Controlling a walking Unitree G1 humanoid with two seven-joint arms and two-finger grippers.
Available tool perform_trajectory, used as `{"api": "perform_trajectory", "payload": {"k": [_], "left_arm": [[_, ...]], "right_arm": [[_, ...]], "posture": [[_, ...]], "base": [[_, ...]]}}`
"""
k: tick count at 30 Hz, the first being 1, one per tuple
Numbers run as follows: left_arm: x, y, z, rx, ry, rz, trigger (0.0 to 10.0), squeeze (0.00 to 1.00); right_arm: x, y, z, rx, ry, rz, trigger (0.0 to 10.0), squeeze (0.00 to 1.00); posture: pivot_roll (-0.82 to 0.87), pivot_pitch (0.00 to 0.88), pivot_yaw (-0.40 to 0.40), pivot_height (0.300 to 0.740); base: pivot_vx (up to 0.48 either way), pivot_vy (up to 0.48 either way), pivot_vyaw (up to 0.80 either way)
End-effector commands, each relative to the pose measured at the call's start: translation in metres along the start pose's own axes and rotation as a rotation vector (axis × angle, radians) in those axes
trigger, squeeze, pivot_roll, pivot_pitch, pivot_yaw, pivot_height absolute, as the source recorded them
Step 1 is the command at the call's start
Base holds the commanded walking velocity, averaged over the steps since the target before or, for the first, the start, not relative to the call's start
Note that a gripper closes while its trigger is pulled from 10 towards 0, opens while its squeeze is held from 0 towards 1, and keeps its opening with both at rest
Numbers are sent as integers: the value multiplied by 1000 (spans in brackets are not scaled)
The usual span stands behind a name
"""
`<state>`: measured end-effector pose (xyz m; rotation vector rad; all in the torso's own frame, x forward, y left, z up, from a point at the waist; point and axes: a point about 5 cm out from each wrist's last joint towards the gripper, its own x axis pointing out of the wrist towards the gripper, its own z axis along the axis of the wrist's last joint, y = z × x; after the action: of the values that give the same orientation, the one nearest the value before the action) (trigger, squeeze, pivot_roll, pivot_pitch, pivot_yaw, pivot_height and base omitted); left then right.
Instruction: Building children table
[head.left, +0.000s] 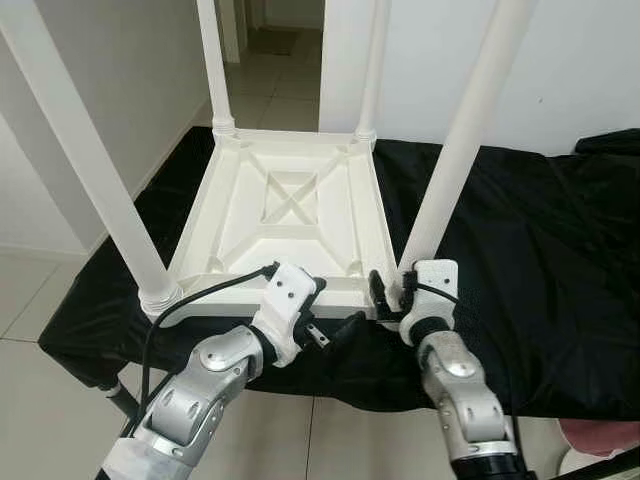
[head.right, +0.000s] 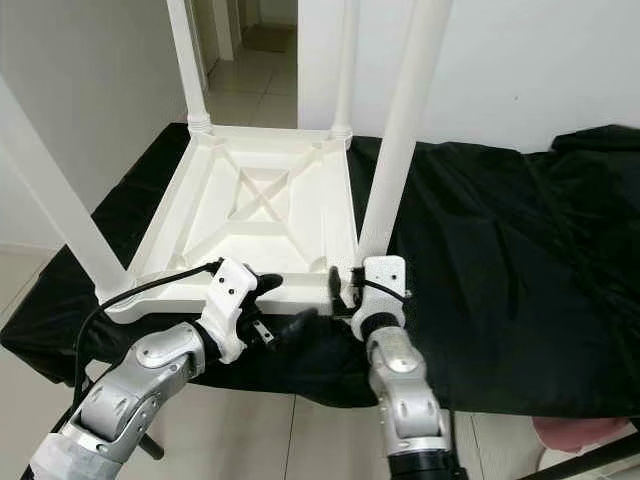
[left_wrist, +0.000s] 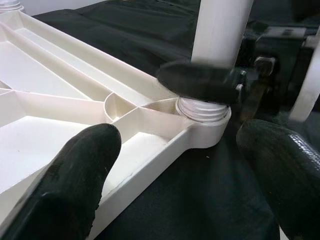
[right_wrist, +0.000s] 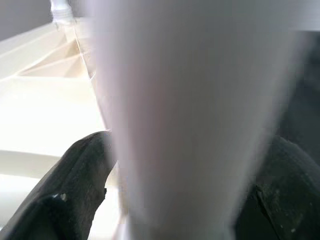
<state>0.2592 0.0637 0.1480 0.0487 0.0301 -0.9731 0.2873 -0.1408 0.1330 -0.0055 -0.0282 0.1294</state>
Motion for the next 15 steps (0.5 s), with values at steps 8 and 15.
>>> {"api": "perform_trajectory", "payload": {"k": [8, 15], "left_arm": [[1, 1, 0, 20, 14, -17, 10000, 0], [4, -4, -2, 35, 31, -54, 10000, 0]], "right_arm": [[7, -29, -2, -146, 12, 231, 10000, 0], [24, -35, 2, -172, 18, 410, 8941, 0]], "posture": [[-12, 0, -2, 740], [-10, 0, 4, 740]], "base": [[0, 0, 0], [0, 0, 0]]}}
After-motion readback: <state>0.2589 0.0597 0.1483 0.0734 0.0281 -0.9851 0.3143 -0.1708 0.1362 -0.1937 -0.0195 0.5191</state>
